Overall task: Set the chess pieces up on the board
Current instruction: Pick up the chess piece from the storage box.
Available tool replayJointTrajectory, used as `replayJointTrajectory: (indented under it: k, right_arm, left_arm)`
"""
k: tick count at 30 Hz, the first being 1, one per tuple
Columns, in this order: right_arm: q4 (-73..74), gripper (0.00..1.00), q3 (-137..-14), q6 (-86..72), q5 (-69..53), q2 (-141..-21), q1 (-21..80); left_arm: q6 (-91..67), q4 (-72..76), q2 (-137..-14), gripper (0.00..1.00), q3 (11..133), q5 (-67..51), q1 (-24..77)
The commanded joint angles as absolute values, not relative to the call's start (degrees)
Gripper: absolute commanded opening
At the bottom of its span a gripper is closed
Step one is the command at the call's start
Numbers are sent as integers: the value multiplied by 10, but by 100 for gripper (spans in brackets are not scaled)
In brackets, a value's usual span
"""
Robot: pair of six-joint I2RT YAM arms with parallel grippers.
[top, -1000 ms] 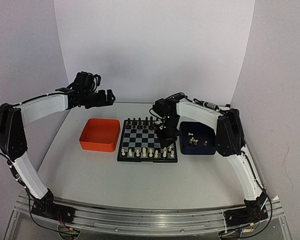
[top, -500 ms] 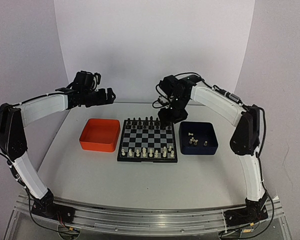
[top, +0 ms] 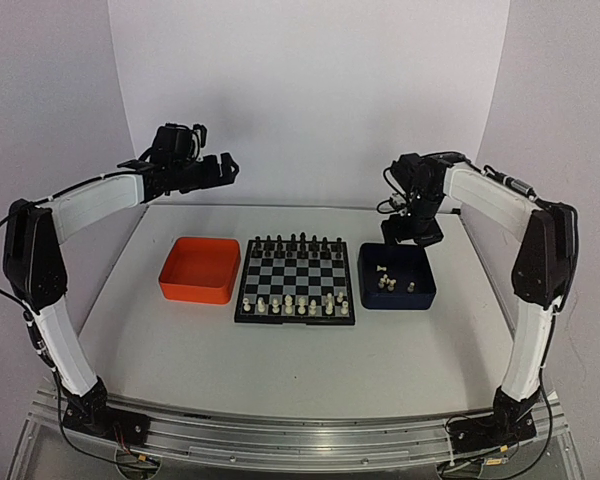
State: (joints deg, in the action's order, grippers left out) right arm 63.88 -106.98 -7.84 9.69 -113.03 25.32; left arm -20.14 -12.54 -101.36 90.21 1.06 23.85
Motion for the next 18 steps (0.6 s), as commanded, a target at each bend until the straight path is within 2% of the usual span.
replayJointTrajectory:
  k: [1, 7, 18]
  right_arm:
    - [633, 86, -1059, -63, 94, -1150, 250]
    - [634, 82, -1057, -78, 77, -1194, 207]
    - [641, 64, -1066, -87, 59, -1240, 176]
  left_arm:
    - [-222, -130, -1052, 100, 962, 5, 235]
    - [-238, -158, -1089, 100, 1016, 17, 235]
    - [-274, -164, -1124, 100, 1070, 59, 233]
